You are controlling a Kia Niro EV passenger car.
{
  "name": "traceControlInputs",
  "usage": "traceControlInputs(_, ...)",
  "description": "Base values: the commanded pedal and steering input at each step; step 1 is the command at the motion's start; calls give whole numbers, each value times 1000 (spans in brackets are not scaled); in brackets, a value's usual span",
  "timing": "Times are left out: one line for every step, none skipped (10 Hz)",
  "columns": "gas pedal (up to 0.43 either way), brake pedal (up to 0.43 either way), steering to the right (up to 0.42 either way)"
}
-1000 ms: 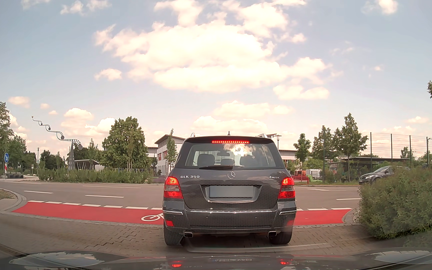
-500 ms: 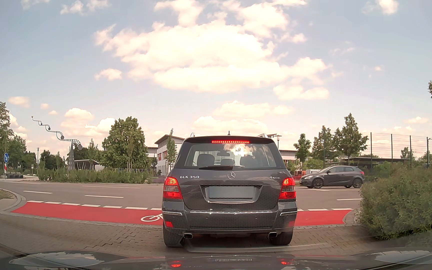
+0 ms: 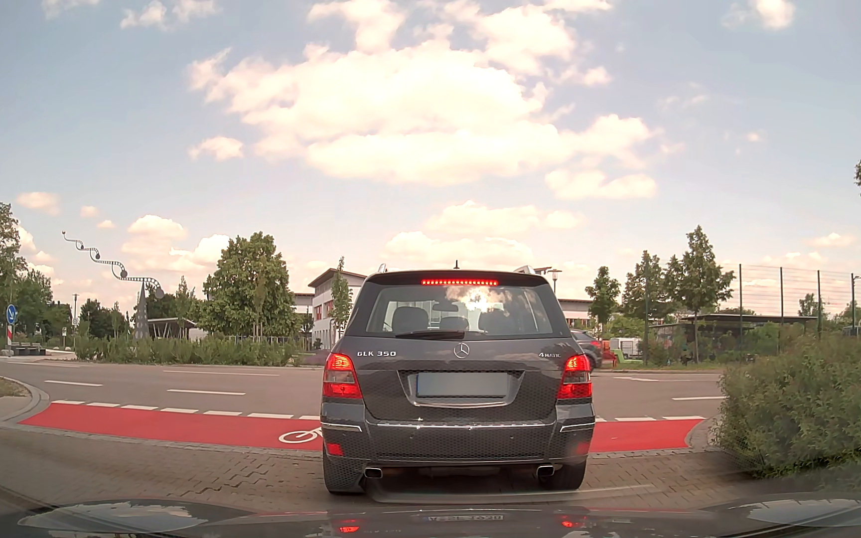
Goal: Follow the waypoints while adhering to traffic rules and regulations
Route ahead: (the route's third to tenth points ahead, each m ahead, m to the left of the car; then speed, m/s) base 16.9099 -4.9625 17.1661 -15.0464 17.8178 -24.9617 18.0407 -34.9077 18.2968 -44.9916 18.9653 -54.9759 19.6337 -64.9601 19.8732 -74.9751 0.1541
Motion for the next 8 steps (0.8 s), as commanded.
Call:
traceControlInputs(0,110,-9)
traceControlInputs(0,110,-9)
traceControlInputs(0,116,-9)
traceControlInputs(0,122,-9)
traceControlInputs(0,122,-9)
traceControlInputs(0,122,-9)
traceControlInputs(0,122,-9)
traceControlInputs(0,128,-9)
